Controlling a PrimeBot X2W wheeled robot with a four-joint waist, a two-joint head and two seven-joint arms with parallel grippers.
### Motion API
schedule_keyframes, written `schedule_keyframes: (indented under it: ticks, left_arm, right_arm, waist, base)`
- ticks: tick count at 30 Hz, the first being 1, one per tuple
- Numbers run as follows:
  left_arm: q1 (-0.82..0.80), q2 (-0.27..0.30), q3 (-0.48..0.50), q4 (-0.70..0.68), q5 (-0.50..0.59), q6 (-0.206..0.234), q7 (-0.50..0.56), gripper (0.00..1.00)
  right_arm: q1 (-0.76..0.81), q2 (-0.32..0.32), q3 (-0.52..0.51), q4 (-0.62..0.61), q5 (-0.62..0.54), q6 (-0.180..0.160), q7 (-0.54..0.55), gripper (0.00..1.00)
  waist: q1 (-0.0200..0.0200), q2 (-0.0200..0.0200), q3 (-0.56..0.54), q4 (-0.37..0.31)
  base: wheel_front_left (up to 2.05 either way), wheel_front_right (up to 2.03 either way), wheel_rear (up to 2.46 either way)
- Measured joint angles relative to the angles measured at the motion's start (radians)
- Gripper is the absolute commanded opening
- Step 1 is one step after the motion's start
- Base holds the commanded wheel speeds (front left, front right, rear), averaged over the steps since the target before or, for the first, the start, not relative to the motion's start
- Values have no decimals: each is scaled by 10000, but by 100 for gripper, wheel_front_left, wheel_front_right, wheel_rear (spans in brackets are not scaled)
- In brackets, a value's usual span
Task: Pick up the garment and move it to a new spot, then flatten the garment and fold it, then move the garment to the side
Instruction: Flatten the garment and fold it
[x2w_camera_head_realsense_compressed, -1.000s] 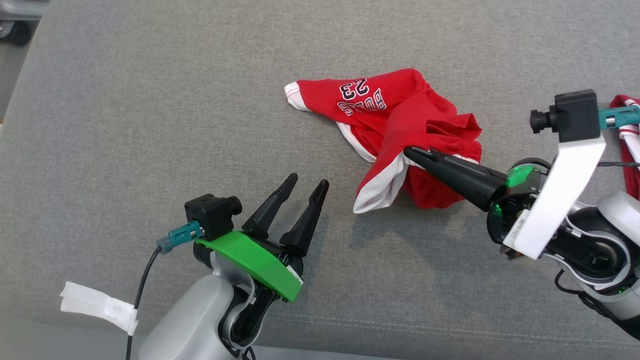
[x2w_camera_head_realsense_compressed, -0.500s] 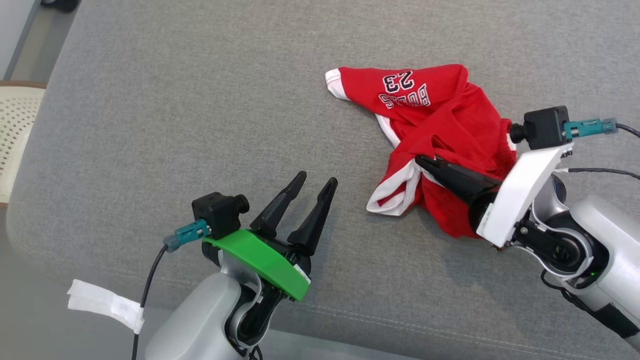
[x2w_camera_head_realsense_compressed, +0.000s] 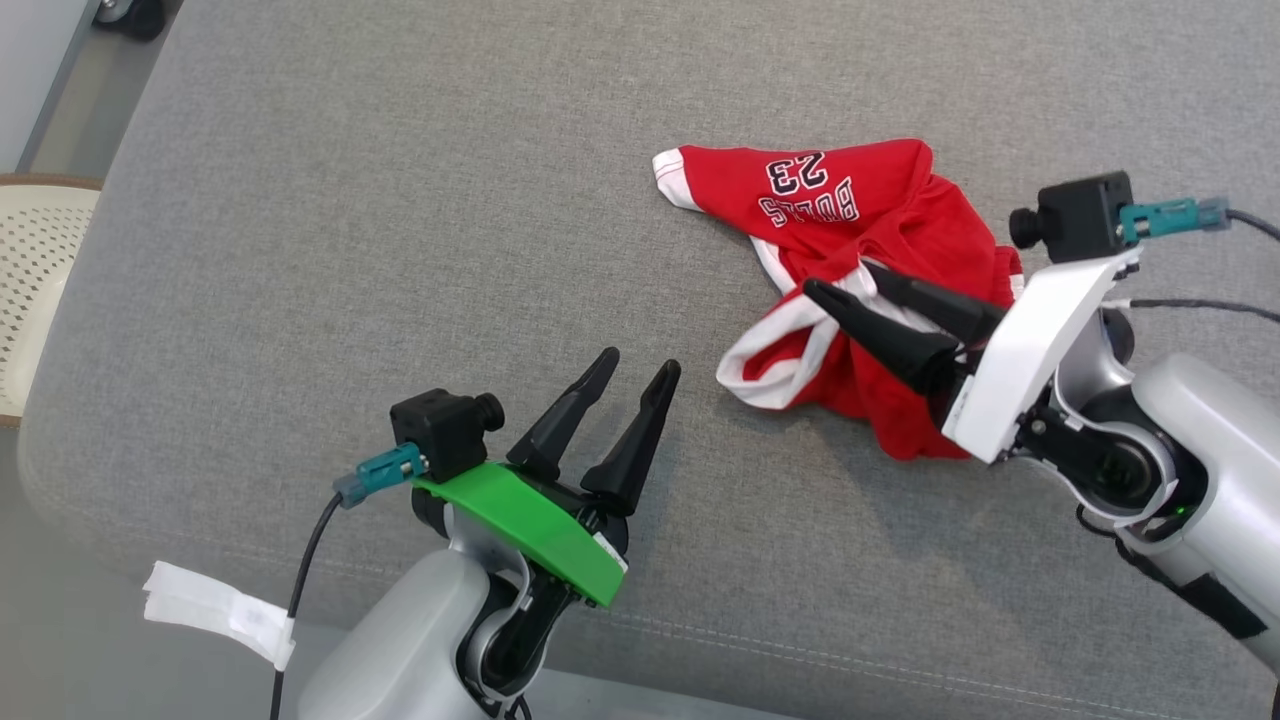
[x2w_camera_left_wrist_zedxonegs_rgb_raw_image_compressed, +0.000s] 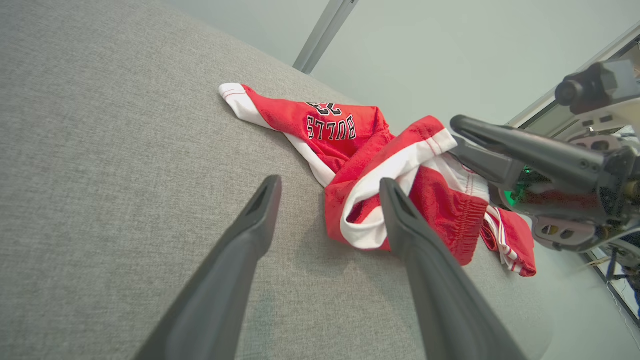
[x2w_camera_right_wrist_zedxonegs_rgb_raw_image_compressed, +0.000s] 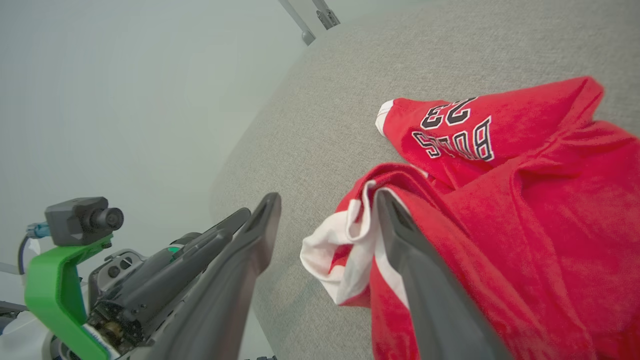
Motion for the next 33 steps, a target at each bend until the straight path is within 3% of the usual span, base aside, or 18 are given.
schedule_keyframes:
  ticks: [8,17,25,30,33]
  left_arm:
    - [1,-75,-424,-174,-395,0,-2,100]
    - [5,-163,-1193,-462,-692,0,102,100]
    - [27,-136,-1361,-483,-692,0,209,100]
    - [29,-88,-1400,-529,-692,0,236,100]
    - [37,-105,-1452,-543,-752,0,297,100]
  right_arm:
    - [-480,-295,-422,63,-458,-82,-196,100]
    - [-473,-1133,-548,119,-748,-155,-265,100]
    - [-569,-2040,79,-694,-1808,504,69,100]
    - [-1346,-2788,957,-1620,-3455,1260,738,100]
    - [-1813,-3104,1170,-1935,-4063,1409,1149,100]
  waist:
    - [0,0,-179,-185]
    - [0,0,-297,-320]
    - [0,0,-426,-290]
    - [0,0,-535,-139]
    - [0,0,-604,-11]
  base:
    - [0,0,0]
    - [0,0,0]
    - [0,0,0]
    - [0,0,0]
    - [0,0,0]
